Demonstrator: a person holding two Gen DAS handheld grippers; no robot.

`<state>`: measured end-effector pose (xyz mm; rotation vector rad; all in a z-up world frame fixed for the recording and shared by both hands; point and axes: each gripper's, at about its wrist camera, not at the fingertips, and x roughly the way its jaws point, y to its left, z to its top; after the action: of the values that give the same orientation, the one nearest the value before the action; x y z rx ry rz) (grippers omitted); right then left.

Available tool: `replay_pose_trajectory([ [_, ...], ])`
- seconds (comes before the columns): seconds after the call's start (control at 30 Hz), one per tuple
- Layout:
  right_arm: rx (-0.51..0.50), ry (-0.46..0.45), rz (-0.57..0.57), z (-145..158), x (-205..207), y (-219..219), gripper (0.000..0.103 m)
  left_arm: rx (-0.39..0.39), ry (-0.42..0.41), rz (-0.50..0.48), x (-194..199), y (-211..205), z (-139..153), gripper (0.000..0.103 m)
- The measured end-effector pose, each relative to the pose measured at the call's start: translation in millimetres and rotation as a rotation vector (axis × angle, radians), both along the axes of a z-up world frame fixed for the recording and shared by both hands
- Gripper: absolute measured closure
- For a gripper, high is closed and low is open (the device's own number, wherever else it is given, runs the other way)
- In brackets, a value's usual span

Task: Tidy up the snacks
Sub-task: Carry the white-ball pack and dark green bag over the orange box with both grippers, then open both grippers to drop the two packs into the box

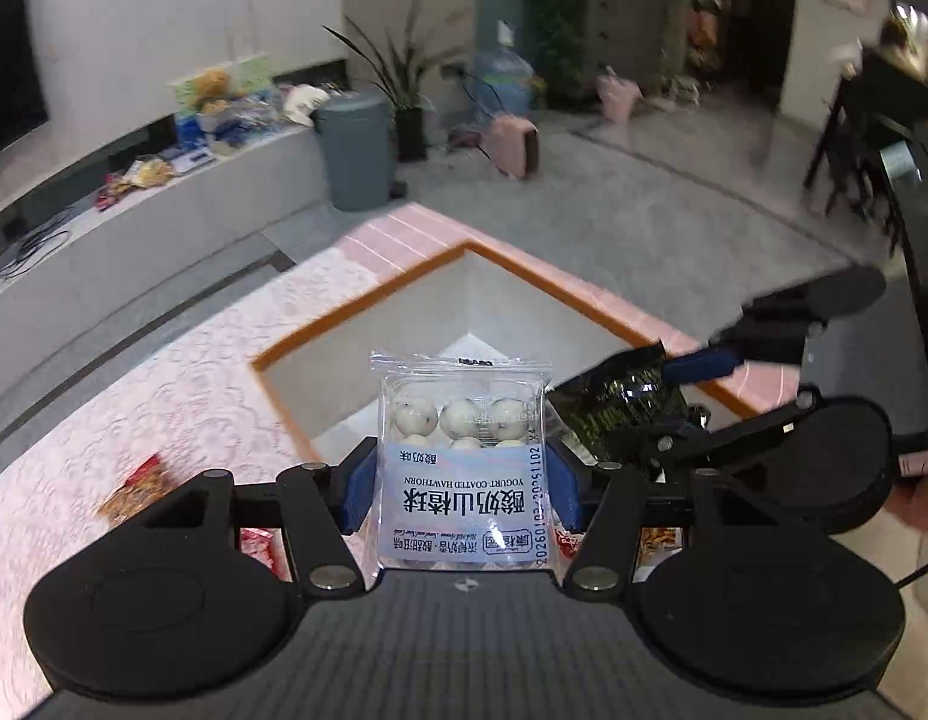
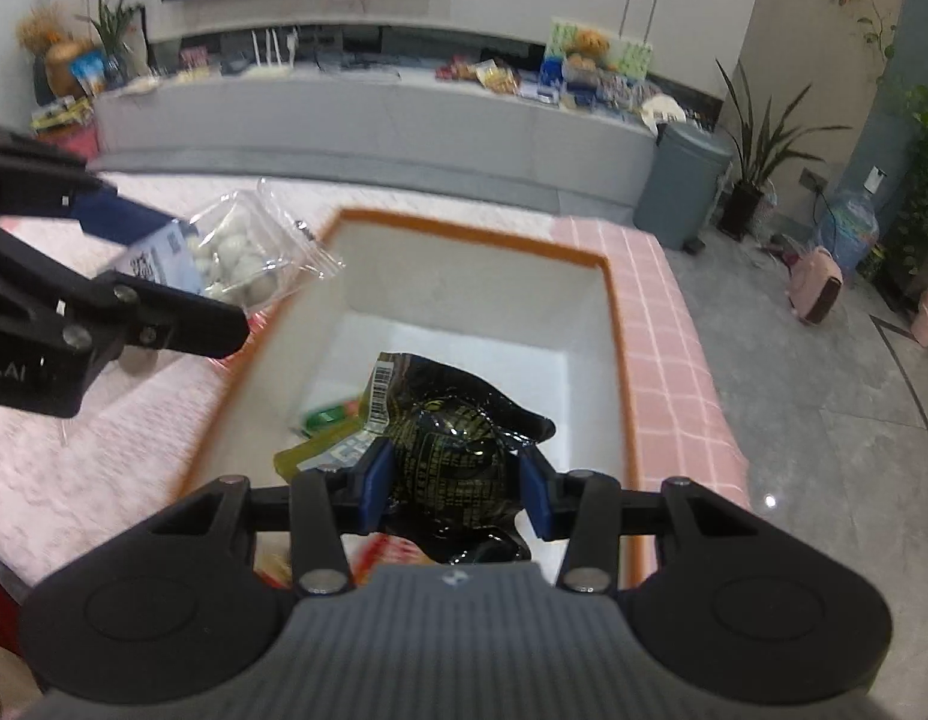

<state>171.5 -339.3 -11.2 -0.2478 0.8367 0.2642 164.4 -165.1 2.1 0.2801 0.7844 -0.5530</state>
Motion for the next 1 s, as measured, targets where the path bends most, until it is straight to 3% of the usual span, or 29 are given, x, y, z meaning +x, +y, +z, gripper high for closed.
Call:
replay_pose_trajectory([
  [0.27, -0.094, 0.053, 0.042, -30.0, 32.0, -7.0, 0.059, 0.111, 0.054, -0.059, 32.0, -28.0, -42.0, 0.038],
  [0.63, -0.132, 0.162, 0.101, -56.9, 68.9, -4.9, 0.059, 0.280, 0.109, -0.173, 47.1, -52.6, -78.8, 0.038],
  [0.73, -0.152, 0.176, 0.133, -60.4, 72.6, 0.0, 0.058, 0.277, 0.155, -0.162, 54.1, -50.5, -85.1, 0.037],
  [1.0, -0.167, 0.186, 0.160, -60.0, 74.9, 0.2, 0.055, 0.262, 0.165, -0.174, 60.7, -46.7, -90.2, 0.034],
])
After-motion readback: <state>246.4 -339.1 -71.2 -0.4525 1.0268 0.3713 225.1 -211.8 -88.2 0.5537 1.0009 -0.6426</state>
